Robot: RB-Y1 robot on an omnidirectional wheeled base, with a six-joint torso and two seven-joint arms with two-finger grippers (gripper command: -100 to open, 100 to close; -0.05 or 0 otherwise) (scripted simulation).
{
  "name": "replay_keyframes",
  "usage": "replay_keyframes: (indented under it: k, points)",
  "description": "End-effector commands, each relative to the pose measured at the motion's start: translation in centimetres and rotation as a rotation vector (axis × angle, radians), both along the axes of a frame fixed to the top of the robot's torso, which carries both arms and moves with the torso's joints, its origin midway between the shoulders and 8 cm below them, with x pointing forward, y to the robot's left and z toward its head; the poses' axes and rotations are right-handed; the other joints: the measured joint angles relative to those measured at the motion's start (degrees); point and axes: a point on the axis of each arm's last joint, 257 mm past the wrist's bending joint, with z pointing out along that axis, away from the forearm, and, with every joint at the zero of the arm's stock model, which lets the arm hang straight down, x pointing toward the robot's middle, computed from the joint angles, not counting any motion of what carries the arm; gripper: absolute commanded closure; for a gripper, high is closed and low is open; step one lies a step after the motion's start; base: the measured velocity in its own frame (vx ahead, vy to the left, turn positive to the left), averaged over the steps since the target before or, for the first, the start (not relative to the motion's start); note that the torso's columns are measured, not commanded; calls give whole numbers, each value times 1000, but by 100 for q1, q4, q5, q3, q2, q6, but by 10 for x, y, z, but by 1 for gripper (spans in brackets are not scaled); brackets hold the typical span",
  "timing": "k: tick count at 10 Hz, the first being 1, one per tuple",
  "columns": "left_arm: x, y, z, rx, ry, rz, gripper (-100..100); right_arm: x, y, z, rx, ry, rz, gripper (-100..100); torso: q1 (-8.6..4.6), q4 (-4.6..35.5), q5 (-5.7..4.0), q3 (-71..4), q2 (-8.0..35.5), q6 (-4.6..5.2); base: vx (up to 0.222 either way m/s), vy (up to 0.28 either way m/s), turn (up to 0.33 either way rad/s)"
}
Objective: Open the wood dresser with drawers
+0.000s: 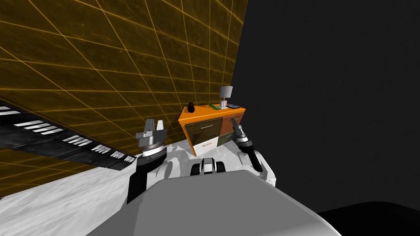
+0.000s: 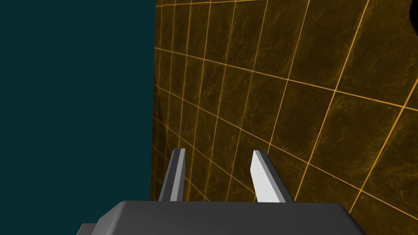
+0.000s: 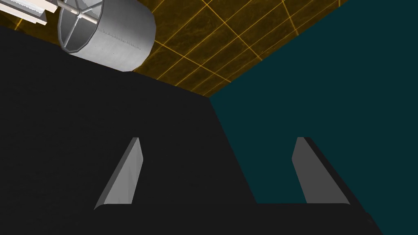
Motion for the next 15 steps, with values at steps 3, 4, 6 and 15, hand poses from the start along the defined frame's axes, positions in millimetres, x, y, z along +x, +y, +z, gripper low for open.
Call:
replay_keyframes:
  k: [3, 4, 6, 15]
  points:
    - [0, 0, 0, 0, 0, 0, 0, 3, 11, -3, -177, -46, -86, -100, 7, 0, 1, 0, 0, -1, 29, 73, -9]
    - [0, 0, 0, 0, 0, 0, 0, 3, 11, -3, -182, -48, -90, -100, -1, 0, 0, 1, 1, 0, 16, 24, 0]
    - [0, 0, 0, 0, 0, 0, 0, 4, 16, -6, -264, -71, -132, -100, -5, 1, -3, 2, 2, 0, 22, 47, -12]
    - [0, 0, 0, 0, 0, 0, 0, 12, 35, -21, -571, -162, -288, -100, -8, 2, -3, 4, 7, 0, 24, 61, -15]
